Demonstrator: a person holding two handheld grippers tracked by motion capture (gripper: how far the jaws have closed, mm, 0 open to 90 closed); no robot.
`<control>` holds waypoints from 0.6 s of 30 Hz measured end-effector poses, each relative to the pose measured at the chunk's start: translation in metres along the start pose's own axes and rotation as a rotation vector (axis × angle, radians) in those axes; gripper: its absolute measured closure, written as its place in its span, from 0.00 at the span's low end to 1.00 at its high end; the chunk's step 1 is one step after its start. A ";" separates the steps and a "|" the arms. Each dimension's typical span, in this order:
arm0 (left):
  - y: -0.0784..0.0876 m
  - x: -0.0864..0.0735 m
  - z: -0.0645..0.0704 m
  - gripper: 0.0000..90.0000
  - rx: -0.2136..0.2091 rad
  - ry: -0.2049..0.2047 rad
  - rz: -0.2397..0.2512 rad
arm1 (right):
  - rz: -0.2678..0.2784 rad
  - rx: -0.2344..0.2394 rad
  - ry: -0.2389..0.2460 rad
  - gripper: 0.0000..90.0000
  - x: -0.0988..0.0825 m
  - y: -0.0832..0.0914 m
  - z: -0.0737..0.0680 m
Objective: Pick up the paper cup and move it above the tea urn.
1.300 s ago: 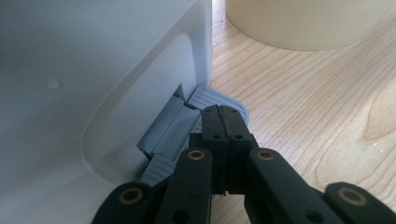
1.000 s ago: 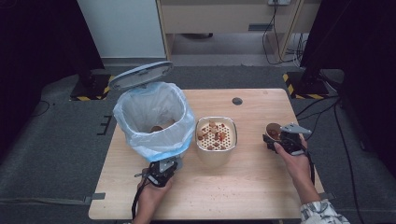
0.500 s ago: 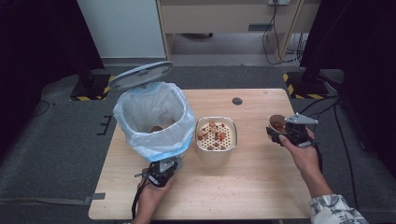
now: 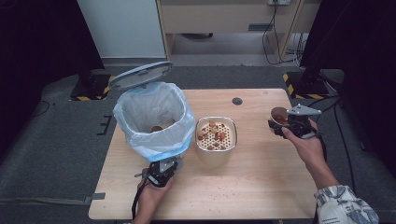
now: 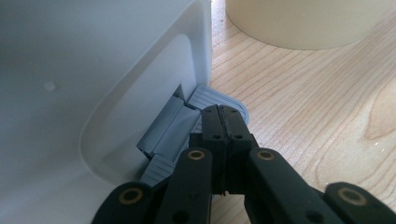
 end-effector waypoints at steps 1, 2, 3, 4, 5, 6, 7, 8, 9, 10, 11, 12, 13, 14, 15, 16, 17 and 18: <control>0.000 0.000 0.000 0.99 0.000 0.000 0.000 | 0.000 -0.002 0.002 0.35 0.003 -0.001 0.001; 0.000 0.000 0.000 0.99 0.000 0.000 0.000 | 0.000 -0.002 0.002 0.35 0.003 -0.001 0.001; 0.000 0.000 0.000 0.99 0.000 0.001 0.000 | 0.001 -0.001 0.012 0.35 0.006 -0.003 0.001; 0.000 0.000 0.000 0.99 0.000 0.001 0.000 | 0.010 0.019 0.023 0.35 0.012 -0.005 -0.002; 0.000 0.000 0.000 0.99 0.000 0.001 0.000 | 0.012 0.028 0.031 0.35 0.014 -0.005 -0.003; 0.000 0.000 0.000 0.99 0.001 0.001 0.000 | 0.024 0.037 0.031 0.35 0.018 -0.006 -0.005; 0.000 0.000 0.000 0.99 0.002 0.000 0.000 | 0.024 0.037 0.031 0.35 0.018 -0.006 -0.005; 0.000 0.000 0.001 0.99 0.005 -0.002 0.001 | 0.033 0.052 0.036 0.35 0.024 -0.007 -0.008; 0.000 0.000 0.001 0.99 0.005 -0.002 0.001 | 0.038 0.055 0.039 0.35 0.026 -0.007 -0.009; 0.000 0.000 0.001 0.99 0.005 -0.001 0.002 | 0.038 0.055 0.039 0.35 0.026 -0.007 -0.009; 0.000 0.000 0.001 0.99 0.006 -0.001 0.002 | 0.041 0.064 0.041 0.35 0.030 -0.007 -0.010; 0.000 0.000 0.001 0.99 0.007 -0.002 0.002 | 0.050 0.077 0.048 0.35 0.035 -0.008 -0.012; 0.000 0.000 0.001 0.99 0.009 -0.003 0.001 | 0.050 0.081 0.054 0.35 0.037 -0.008 -0.013; 0.000 0.000 0.001 0.99 0.009 -0.004 0.001 | 0.055 0.088 0.060 0.35 0.039 -0.009 -0.015; 0.000 0.000 0.001 0.99 0.009 -0.003 0.001 | 0.056 0.097 0.060 0.35 0.040 -0.009 -0.017; 0.000 0.000 0.001 0.99 0.007 -0.003 0.002 | 0.062 0.106 0.063 0.35 0.042 -0.009 -0.018; 0.000 0.000 0.001 0.99 0.006 -0.002 0.003 | 0.063 0.116 0.066 0.35 0.042 -0.009 -0.020; 0.000 0.000 0.001 0.99 0.005 -0.001 0.004 | 0.062 0.119 0.068 0.35 0.043 -0.010 -0.022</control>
Point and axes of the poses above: each handheld gripper's, and its own axes: y roughly backward along the jaws, x roughly out of its top, z roughly to its right, the point moved 4 cm from there along -y, roughly forward along the jaws, and after that the axes turned 5 degrees about -x, right-handed, at the moved point
